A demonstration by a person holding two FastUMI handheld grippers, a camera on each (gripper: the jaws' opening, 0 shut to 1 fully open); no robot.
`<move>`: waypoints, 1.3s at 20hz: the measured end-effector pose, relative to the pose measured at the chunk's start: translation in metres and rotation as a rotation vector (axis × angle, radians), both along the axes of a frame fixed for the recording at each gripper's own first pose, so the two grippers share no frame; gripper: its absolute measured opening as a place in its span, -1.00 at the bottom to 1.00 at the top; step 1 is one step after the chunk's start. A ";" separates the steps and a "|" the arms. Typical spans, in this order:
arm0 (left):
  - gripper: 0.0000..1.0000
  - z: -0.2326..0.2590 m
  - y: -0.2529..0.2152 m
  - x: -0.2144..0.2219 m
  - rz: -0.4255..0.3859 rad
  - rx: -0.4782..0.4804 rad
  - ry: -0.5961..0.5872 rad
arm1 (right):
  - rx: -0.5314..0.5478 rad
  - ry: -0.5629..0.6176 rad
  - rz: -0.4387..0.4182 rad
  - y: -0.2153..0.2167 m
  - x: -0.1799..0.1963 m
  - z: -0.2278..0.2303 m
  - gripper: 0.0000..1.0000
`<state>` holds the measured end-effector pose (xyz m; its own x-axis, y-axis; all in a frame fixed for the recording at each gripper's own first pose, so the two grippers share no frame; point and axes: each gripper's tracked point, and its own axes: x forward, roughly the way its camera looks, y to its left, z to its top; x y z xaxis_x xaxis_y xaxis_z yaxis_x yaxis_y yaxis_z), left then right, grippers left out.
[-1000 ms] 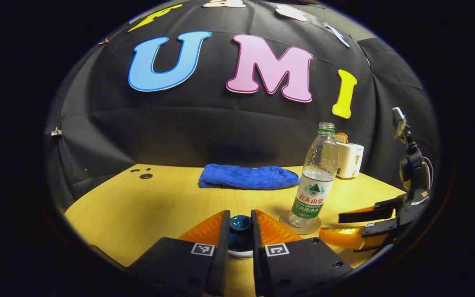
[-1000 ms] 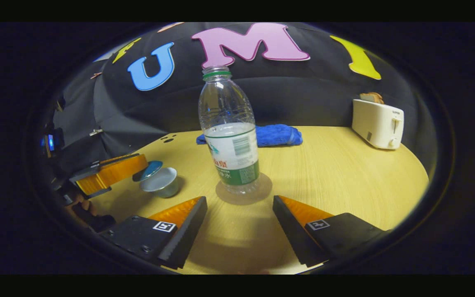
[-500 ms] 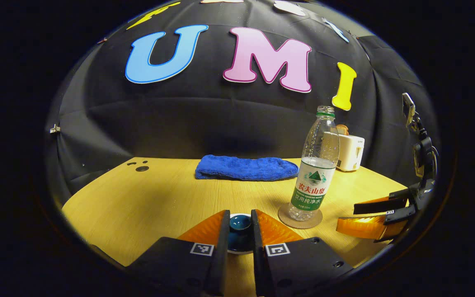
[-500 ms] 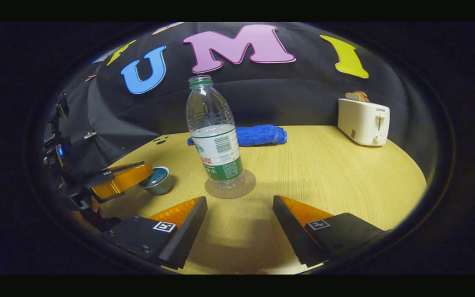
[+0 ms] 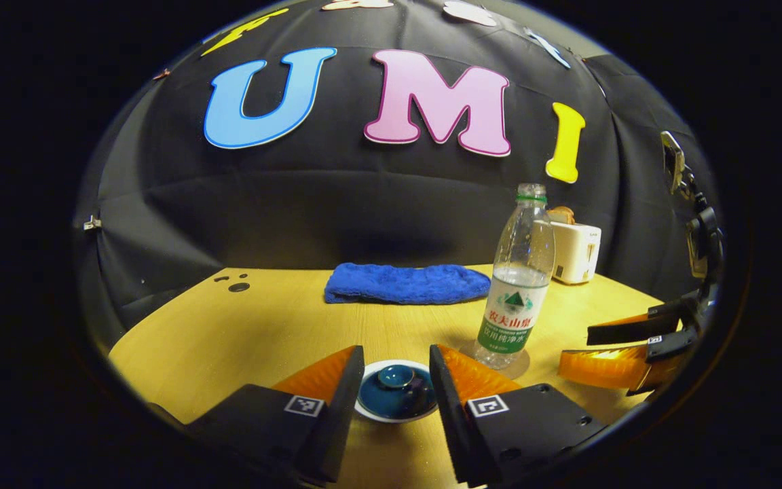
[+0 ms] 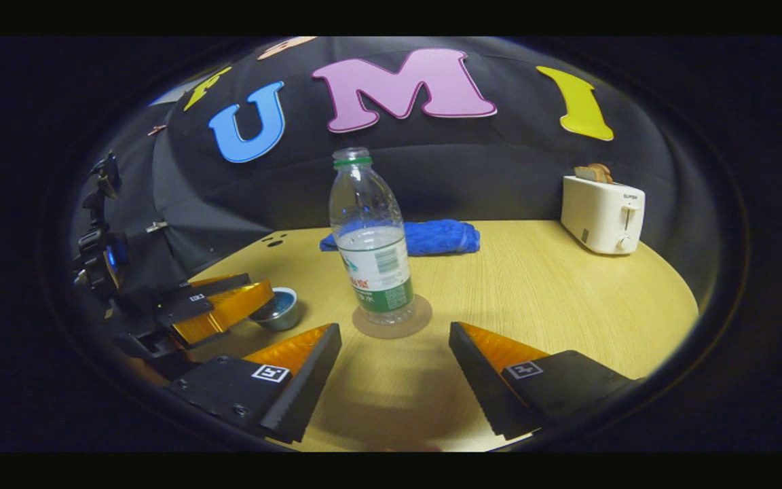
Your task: Open the teacup lid with one hand, grasp the water bottle and pour water into the teacup with the other hand; after pouring, place the water bottle on the coaster and then close the teacup lid.
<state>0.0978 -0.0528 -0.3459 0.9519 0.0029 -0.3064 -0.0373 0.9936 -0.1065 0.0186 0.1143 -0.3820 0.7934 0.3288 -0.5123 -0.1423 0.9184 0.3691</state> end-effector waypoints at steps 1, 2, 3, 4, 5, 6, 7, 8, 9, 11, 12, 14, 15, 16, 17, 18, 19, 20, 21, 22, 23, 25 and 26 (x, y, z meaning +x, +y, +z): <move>0.30 0.013 0.000 -0.002 -0.010 -0.001 -0.010 | -0.006 -0.011 -0.006 -0.002 0.002 0.010 0.98; 0.62 0.028 0.003 -0.004 -0.019 0.014 -0.018 | -0.019 -0.029 -0.010 -0.004 0.002 0.021 0.98; 0.80 0.040 0.006 -0.008 -0.018 0.036 -0.021 | -0.037 -0.044 -0.016 -0.008 0.003 0.033 0.98; 0.97 0.054 0.010 -0.011 -0.019 0.057 -0.022 | -0.047 -0.055 -0.017 -0.010 0.002 0.044 0.97; 0.96 0.066 0.013 -0.014 -0.023 0.075 -0.021 | -0.054 -0.061 -0.019 -0.011 0.003 0.057 0.98; 0.95 0.082 0.015 -0.021 -0.025 0.087 -0.017 | -0.058 -0.067 -0.016 -0.012 0.002 0.072 0.98; 0.96 0.097 0.018 -0.025 -0.021 0.087 -0.016 | -0.061 -0.078 -0.016 -0.013 0.003 0.089 0.98; 0.95 0.112 0.020 -0.032 -0.020 0.075 -0.010 | -0.062 -0.096 -0.015 -0.015 0.004 0.109 0.98; 0.95 0.125 0.021 -0.037 -0.017 0.058 -0.005 | -0.062 -0.119 -0.017 -0.018 0.006 0.132 0.98; 0.95 0.152 0.026 -0.045 0.000 0.033 -0.009 | -0.069 -0.174 -0.026 -0.024 0.014 0.174 0.97; 0.95 0.166 0.030 -0.049 0.008 0.032 -0.018 | -0.074 -0.208 -0.032 -0.027 0.015 0.196 0.98; 0.96 0.192 0.038 -0.051 0.021 0.050 -0.041 | -0.072 -0.270 -0.045 -0.032 0.020 0.237 0.97; 0.95 0.206 0.040 -0.051 0.021 0.055 -0.057 | -0.071 -0.296 -0.053 -0.035 0.019 0.257 0.97; 0.96 0.219 0.041 -0.052 0.017 0.055 -0.070 | -0.069 -0.315 -0.059 -0.036 0.019 0.270 0.97; 0.96 0.231 0.040 -0.053 0.014 0.050 -0.082 | -0.068 -0.331 -0.066 -0.040 0.018 0.281 0.96; 0.96 0.242 0.040 -0.055 0.009 0.042 -0.096 | -0.070 -0.347 -0.068 -0.041 0.015 0.291 0.97; 0.96 0.252 0.038 -0.057 0.005 0.038 -0.108 | -0.079 -0.360 -0.075 -0.045 0.012 0.298 0.96; 0.96 0.259 0.037 -0.060 0.005 0.039 -0.118 | -0.081 -0.366 -0.076 -0.048 0.008 0.303 0.97; 0.96 0.266 0.035 -0.062 0.003 0.040 -0.129 | -0.081 -0.366 -0.073 -0.048 0.003 0.305 0.96; 0.96 0.270 0.033 -0.065 0.002 0.041 -0.134 | -0.083 -0.366 -0.072 -0.050 -0.002 0.307 0.96; 0.96 0.274 0.031 -0.069 -0.002 0.040 -0.141 | -0.085 -0.371 -0.075 -0.053 -0.005 0.310 0.96; 0.96 0.279 0.024 -0.073 -0.011 0.045 -0.150 | -0.101 -0.375 -0.099 -0.064 -0.008 0.312 0.96; 0.96 0.280 0.022 -0.075 -0.014 0.048 -0.149 | -0.106 -0.374 -0.111 -0.069 -0.011 0.314 0.95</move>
